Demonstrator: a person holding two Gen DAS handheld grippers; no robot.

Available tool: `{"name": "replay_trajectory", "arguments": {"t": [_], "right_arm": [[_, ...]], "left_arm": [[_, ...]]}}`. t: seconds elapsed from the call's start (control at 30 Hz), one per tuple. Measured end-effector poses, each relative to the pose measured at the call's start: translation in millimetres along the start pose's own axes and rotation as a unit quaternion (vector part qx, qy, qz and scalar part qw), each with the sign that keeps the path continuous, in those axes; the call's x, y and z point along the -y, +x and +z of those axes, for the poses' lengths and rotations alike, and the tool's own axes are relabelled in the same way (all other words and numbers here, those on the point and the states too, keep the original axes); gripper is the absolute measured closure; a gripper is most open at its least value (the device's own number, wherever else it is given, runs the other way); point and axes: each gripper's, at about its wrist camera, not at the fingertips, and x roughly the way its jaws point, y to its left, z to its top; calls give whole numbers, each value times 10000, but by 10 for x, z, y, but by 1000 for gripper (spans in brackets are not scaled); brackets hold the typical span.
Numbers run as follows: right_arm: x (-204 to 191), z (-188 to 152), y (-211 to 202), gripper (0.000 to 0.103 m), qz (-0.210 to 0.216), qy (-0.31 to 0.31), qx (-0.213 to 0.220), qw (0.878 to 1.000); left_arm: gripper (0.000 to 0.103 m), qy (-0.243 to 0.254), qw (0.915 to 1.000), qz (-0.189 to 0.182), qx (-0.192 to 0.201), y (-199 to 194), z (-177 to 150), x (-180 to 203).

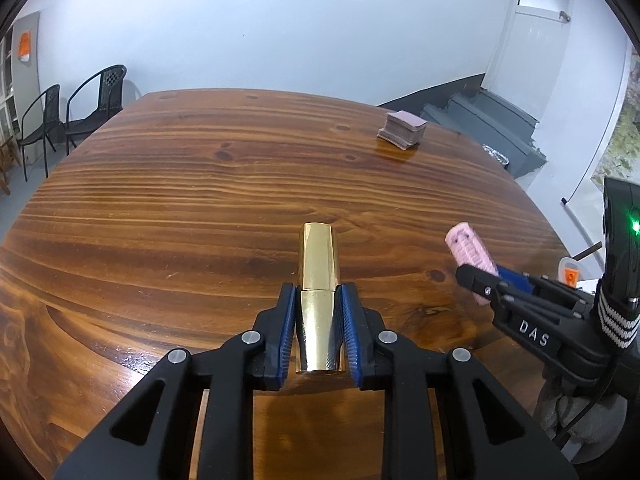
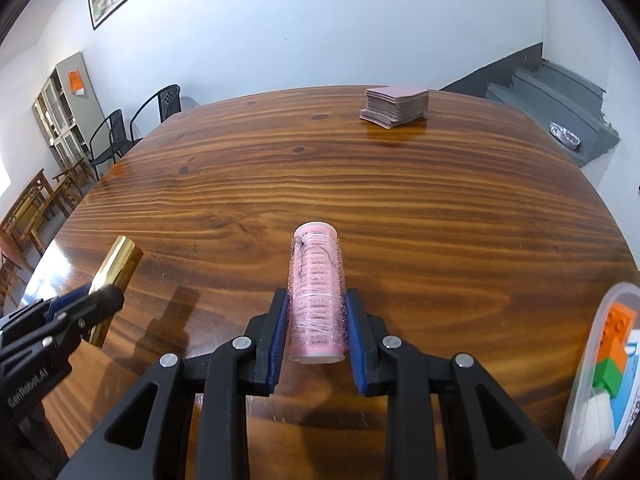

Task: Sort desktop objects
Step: 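Lift and carry the gold and pink tubes over the clear bowl with both tools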

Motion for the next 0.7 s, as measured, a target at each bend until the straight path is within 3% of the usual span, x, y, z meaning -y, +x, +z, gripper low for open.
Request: {"name": "replay_trajectory", "arguments": {"t": [0.7], "right_arm": [[330,-378,-568,72,-122,325,188,9992]], "left_arm": [[78,315,9988,-336,141,-173,-36,355]]}}
